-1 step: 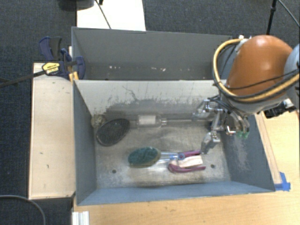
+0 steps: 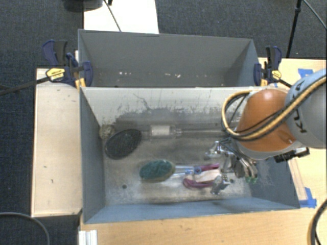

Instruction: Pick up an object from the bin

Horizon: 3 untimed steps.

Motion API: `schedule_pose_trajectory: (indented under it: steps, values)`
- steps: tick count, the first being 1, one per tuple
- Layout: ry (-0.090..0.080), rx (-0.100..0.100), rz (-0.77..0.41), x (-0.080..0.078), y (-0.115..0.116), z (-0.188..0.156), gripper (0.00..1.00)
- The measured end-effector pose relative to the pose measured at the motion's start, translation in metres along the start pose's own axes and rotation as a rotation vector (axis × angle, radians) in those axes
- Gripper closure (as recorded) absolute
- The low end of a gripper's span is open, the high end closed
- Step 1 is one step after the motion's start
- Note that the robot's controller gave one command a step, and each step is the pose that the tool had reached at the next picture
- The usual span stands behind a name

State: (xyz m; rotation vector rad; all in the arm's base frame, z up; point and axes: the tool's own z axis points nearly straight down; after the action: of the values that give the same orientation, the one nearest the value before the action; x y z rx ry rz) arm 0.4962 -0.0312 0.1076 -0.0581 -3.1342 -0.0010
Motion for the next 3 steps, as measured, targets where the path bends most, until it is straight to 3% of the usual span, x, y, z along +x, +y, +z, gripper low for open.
schedule_pose_trajectory:
  steps: [1, 2, 3]
  values:
    - [-0.015, -0.001, 0.023, 0.006, 0.004, 0.037, 0.00]
    - [-0.024, 0.000, 0.022, 0.003, 0.003, 0.034, 1.00]
    - [-0.014, 0.001, -0.184, -0.014, 0.014, -0.080, 1.00]
